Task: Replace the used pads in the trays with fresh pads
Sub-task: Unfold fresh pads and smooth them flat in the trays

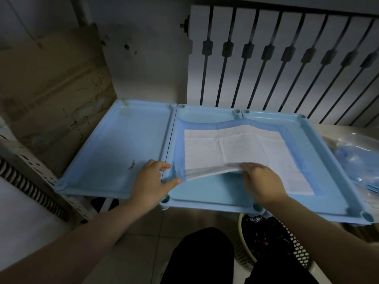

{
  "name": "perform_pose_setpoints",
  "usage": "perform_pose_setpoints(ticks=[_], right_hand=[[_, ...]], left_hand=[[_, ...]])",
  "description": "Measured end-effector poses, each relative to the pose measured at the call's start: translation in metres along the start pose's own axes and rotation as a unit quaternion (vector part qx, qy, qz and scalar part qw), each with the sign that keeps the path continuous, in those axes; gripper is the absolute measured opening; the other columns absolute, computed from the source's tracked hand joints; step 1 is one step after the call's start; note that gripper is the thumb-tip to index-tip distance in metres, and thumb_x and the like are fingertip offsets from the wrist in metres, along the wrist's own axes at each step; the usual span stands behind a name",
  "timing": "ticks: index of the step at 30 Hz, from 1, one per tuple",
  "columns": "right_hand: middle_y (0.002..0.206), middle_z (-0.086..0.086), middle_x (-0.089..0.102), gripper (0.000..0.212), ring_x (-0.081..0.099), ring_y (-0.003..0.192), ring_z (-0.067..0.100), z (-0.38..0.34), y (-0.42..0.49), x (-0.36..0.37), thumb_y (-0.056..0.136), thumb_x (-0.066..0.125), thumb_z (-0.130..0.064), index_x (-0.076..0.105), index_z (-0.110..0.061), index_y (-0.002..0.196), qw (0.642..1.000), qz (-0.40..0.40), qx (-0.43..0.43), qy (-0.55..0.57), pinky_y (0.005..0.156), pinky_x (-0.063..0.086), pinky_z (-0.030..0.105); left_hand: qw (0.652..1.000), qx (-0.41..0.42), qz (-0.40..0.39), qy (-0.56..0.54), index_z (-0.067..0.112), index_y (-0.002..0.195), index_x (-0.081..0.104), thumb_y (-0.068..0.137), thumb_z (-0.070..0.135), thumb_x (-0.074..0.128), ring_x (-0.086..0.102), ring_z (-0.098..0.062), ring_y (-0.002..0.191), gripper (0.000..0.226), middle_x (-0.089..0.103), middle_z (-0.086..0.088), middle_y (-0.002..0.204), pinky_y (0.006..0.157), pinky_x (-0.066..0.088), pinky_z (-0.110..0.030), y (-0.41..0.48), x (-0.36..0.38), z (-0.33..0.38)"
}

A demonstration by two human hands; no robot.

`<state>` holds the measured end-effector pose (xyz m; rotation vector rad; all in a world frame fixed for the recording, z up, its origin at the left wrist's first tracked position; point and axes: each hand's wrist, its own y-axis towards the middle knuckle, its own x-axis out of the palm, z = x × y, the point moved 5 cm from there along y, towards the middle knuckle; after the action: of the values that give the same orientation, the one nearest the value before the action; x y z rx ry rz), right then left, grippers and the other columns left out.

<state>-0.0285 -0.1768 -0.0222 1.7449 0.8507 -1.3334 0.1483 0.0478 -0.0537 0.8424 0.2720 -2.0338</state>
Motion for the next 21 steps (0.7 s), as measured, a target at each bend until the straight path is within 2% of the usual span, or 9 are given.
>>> perform_pose_setpoints(ticks=[2,5,8,10,12,15,18,21], right_hand=[[0.117,0.011,0.067,0.030,0.061,0.103,0.036,0.009,0.003,-0.004,0.096,0.045,-0.014,0.065,-0.014,0.118,0.998,0.021,0.049,0.044,0.082,0.051,0.041],[0.119,0.011,0.068,0.030,0.062,0.105,0.037,0.015,0.004,-0.007,0.097,0.045,-0.016,0.065,-0.011,0.119,0.994,0.035,0.077,0.075,0.087,0.051,0.044],[0.114,0.012,0.069,0.028,0.062,0.101,0.039,0.015,0.001,-0.010,0.097,0.045,-0.014,0.067,-0.008,0.114,0.993,0.046,0.077,0.082,0.085,0.052,0.046],[0.111,0.013,0.070,0.026,0.062,0.099,0.039,0.014,-0.001,-0.012,0.096,0.046,-0.012,0.067,-0.007,0.110,0.992,0.052,0.075,0.085,0.083,0.052,0.046],[0.107,0.014,0.070,0.024,0.062,0.096,0.039,0.014,-0.003,-0.012,0.095,0.046,-0.011,0.066,-0.005,0.106,0.993,0.053,0.072,0.080,0.081,0.052,0.047],[0.106,0.013,0.070,0.025,0.063,0.094,0.036,0.013,-0.006,-0.011,0.095,0.047,-0.010,0.066,-0.006,0.109,0.994,0.049,0.063,0.078,0.079,0.053,0.046],[0.110,0.011,0.069,0.029,0.063,0.097,0.035,0.012,-0.008,-0.008,0.095,0.048,-0.010,0.065,-0.010,0.118,0.995,0.048,0.057,0.072,0.079,0.053,0.043],[0.107,0.011,0.070,0.028,0.063,0.098,0.035,0.011,-0.012,-0.004,0.092,0.051,-0.007,0.067,-0.009,0.115,0.996,0.044,0.048,0.064,0.080,0.052,0.040]], left_hand=[[1.000,0.003,0.005,0.004,0.025,0.100,0.063,0.059,0.053,0.083,0.052,-0.003,0.082,0.053,0.054,0.013,0.093,0.077,0.045,-0.021,-0.006,0.003,0.006],[1.000,0.002,0.003,-0.008,0.028,0.099,0.060,0.045,0.069,0.077,0.052,0.001,0.079,0.070,0.055,0.015,0.093,0.074,0.046,-0.022,-0.013,0.011,0.014],[0.999,-0.021,0.007,-0.024,0.027,0.098,0.057,0.051,0.054,0.087,0.052,0.000,0.076,0.062,0.056,0.013,0.094,0.071,0.043,-0.020,-0.018,0.022,0.019],[0.993,-0.066,0.029,-0.097,0.024,0.095,0.059,0.056,0.045,0.088,0.054,-0.002,0.075,0.053,0.060,0.009,0.094,0.069,0.044,-0.018,-0.019,0.027,0.020],[0.974,-0.108,0.045,-0.194,0.024,0.095,0.059,0.060,0.038,0.088,0.060,-0.005,0.076,0.047,0.065,0.006,0.097,0.068,0.046,-0.016,-0.019,0.029,0.023],[0.937,-0.129,0.077,-0.316,0.021,0.105,0.060,0.066,0.024,0.087,0.068,-0.014,0.083,0.048,0.067,0.000,0.101,0.073,0.052,-0.020,-0.019,0.027,0.028],[0.913,-0.142,0.082,-0.373,0.016,0.107,0.060,0.067,0.012,0.086,0.068,-0.019,0.090,0.048,0.067,-0.006,0.104,0.076,0.055,-0.022,-0.018,0.028,0.031],[0.901,-0.157,0.087,-0.394,0.009,0.096,0.065,0.072,0.003,0.081,0.068,-0.016,0.084,0.029,0.068,-0.008,0.098,0.068,0.053,-0.013,-0.020,0.032,0.033]])
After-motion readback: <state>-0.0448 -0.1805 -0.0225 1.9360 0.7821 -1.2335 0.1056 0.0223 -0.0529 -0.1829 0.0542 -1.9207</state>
